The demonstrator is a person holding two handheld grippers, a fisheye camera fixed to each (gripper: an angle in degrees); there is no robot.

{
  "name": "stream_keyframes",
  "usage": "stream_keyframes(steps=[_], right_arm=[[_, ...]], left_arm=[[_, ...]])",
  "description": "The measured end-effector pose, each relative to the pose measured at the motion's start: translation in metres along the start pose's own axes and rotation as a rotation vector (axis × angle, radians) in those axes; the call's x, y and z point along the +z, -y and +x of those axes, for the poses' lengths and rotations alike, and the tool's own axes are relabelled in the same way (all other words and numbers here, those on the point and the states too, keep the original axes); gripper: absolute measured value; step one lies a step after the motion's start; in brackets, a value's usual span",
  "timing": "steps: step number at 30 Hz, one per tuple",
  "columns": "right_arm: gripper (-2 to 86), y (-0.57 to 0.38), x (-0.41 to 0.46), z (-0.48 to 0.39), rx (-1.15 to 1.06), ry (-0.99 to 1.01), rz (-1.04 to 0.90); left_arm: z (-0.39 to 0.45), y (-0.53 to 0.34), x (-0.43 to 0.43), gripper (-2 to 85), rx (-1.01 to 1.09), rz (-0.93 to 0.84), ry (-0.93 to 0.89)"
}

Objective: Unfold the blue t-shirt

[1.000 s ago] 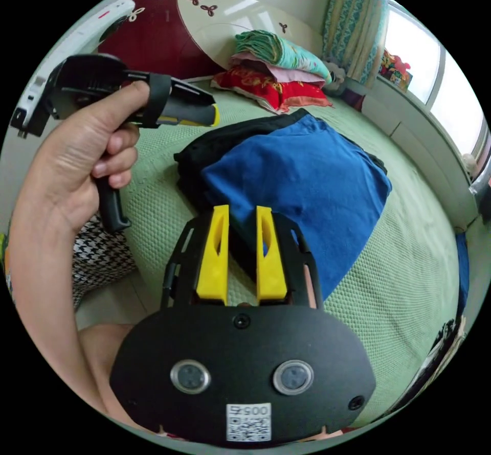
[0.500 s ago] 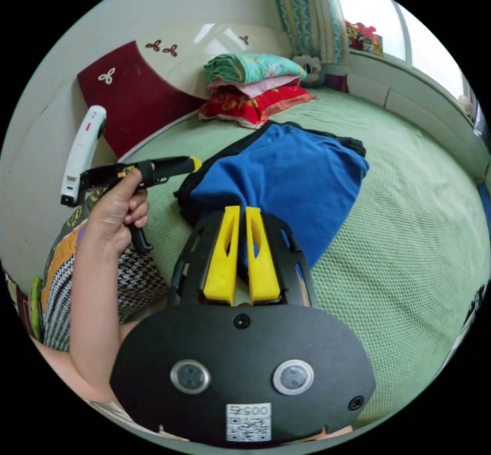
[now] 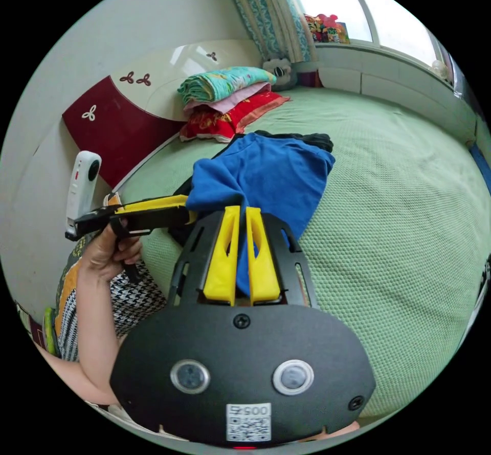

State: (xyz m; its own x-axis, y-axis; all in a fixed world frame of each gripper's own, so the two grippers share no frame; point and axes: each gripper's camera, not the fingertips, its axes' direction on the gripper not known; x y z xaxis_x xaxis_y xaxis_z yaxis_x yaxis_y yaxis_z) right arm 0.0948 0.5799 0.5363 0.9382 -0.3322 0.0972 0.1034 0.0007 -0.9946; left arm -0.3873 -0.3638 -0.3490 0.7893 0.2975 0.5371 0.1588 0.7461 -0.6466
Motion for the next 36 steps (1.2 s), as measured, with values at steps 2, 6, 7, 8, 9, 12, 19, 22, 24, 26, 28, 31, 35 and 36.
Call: stream_keyframes(steps=[2, 6, 7, 8, 9, 12, 19, 22, 24, 26, 28, 31, 35, 36], right_arm=[[-1.2, -0.003, 0.001, 0.009, -0.01, 0.021, 0.004], [-1.2, -0.008, 0.003, 0.028, 0.04, 0.066, 0.002], [-1.2, -0.01, 0.004, 0.033, 0.048, 0.081, 0.0], [-1.1, -0.01, 0.005, 0.036, 0.037, 0.116, -0.004], [-1.1, -0.01, 0.005, 0.037, 0.023, 0.141, -0.007], [-0.2, -0.009, 0.014, 0.039, -0.046, 0.259, -0.073], [4.0, -0.001, -0.001, 0.041, -0.14, 0.153, -0.036], [5.9, 0.008, -0.002, 0.036, -0.22, 0.119, -0.044], [7.8, 0.012, 0.001, 0.032, -0.277, 0.133, -0.056], [10.4, 0.015, 0.012, 0.027, -0.359, 0.163, -0.108], [11.0, 0.016, 0.027, 0.028, -0.379, 0.157, -0.167], [8.5, 0.015, 0.046, 0.043, -0.323, 0.169, -0.207], [-0.4, 0.014, 0.057, 0.073, -0.218, 0.313, -0.209], [-0.8, 0.013, 0.055, 0.077, -0.214, 0.315, -0.198]], left_arm=[[-0.001, 0.0, 0.0, 14.9, -0.006, 0.002, -0.03], [-0.007, -0.003, -0.006, 14.1, -0.008, 0.016, -0.103], [-0.005, -0.003, -0.005, 14.0, 0.009, 0.015, -0.123], [-0.004, -0.002, -0.004, 13.9, 0.021, 0.009, -0.127], [0.0, 0.0, 0.001, 14.0, 0.04, -0.02, -0.113], [0.005, 0.007, 0.014, 14.4, 0.05, -0.104, -0.033], [-0.004, 0.011, 0.021, 11.5, -0.005, -0.082, -0.047], [-0.003, 0.014, 0.025, 10.6, -0.008, -0.086, -0.035], [-0.002, 0.015, 0.028, 9.7, -0.006, -0.092, -0.029], [0.0, 0.018, 0.031, 8.5, -0.012, -0.093, -0.012], [0.003, 0.02, 0.036, 8.0, -0.013, -0.102, 0.003], [0.007, 0.025, 0.042, 7.6, -0.011, -0.117, 0.025], [0.013, 0.03, 0.048, 6.6, -0.008, -0.111, 0.03], [0.015, 0.032, 0.05, 6.6, -0.007, -0.111, 0.031]])
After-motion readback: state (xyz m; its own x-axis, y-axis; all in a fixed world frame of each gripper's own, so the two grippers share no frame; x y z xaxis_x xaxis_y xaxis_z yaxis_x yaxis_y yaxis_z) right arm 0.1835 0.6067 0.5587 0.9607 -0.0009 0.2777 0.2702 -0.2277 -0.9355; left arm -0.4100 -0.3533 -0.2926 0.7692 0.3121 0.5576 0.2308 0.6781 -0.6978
